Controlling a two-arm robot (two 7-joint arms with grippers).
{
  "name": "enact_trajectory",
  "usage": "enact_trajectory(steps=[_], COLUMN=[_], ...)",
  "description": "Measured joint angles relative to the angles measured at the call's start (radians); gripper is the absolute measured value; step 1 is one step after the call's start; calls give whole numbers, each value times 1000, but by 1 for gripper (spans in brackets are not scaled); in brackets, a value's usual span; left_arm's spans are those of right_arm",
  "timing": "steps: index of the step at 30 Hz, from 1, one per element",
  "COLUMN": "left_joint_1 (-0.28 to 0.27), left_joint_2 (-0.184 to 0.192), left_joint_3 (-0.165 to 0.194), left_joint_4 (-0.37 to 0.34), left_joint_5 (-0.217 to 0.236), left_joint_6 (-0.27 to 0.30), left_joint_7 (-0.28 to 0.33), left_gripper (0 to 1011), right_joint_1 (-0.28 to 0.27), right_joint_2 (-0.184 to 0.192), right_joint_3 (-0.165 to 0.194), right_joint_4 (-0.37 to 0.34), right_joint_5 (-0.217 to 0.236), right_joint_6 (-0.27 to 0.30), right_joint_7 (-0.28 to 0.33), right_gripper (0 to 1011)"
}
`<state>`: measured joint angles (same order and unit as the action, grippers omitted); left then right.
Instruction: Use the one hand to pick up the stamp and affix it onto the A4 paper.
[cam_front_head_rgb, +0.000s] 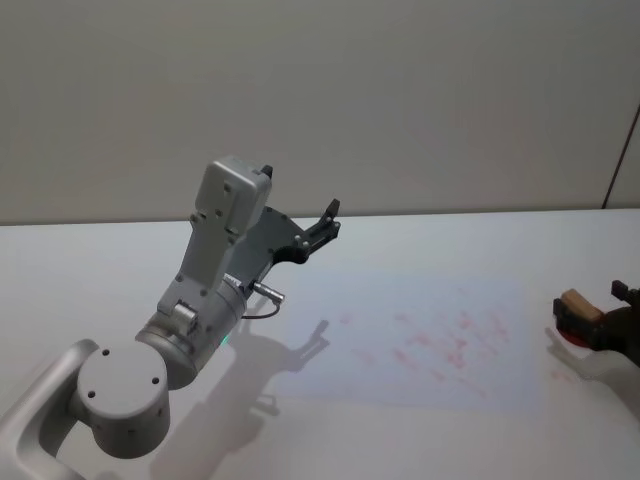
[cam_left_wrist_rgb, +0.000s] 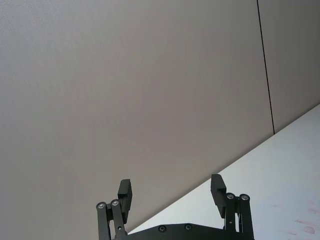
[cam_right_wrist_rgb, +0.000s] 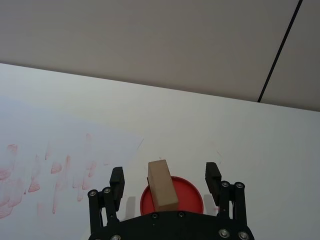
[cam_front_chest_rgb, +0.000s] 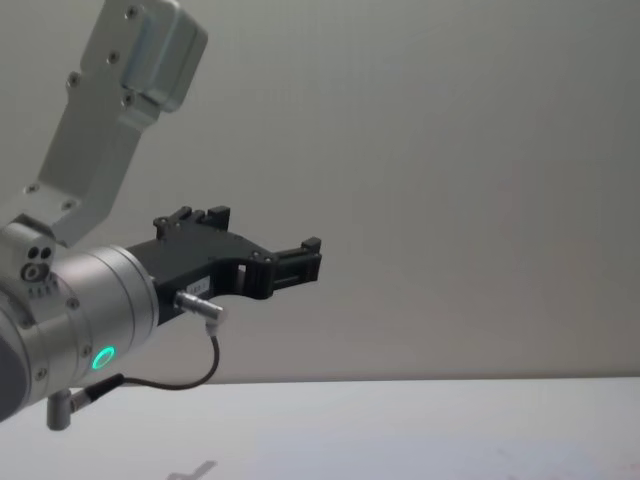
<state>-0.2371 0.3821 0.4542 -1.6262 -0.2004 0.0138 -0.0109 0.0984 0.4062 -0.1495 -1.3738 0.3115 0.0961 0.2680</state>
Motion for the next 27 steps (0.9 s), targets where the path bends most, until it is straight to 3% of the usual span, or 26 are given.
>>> enact_trajectory(steps=[27], left_joint_1=[0], left_joint_2=[0], left_joint_3=[0], left_joint_4=[0], left_joint_5=[0], left_joint_6=[0], left_joint_7=[0], left_gripper=[1001], right_joint_1=[47], right_joint_2=[-32], right_joint_3=[-23], right_joint_4=[66], right_joint_5=[-25], right_joint_6=[10], right_joint_7=[6], right_gripper=[1001])
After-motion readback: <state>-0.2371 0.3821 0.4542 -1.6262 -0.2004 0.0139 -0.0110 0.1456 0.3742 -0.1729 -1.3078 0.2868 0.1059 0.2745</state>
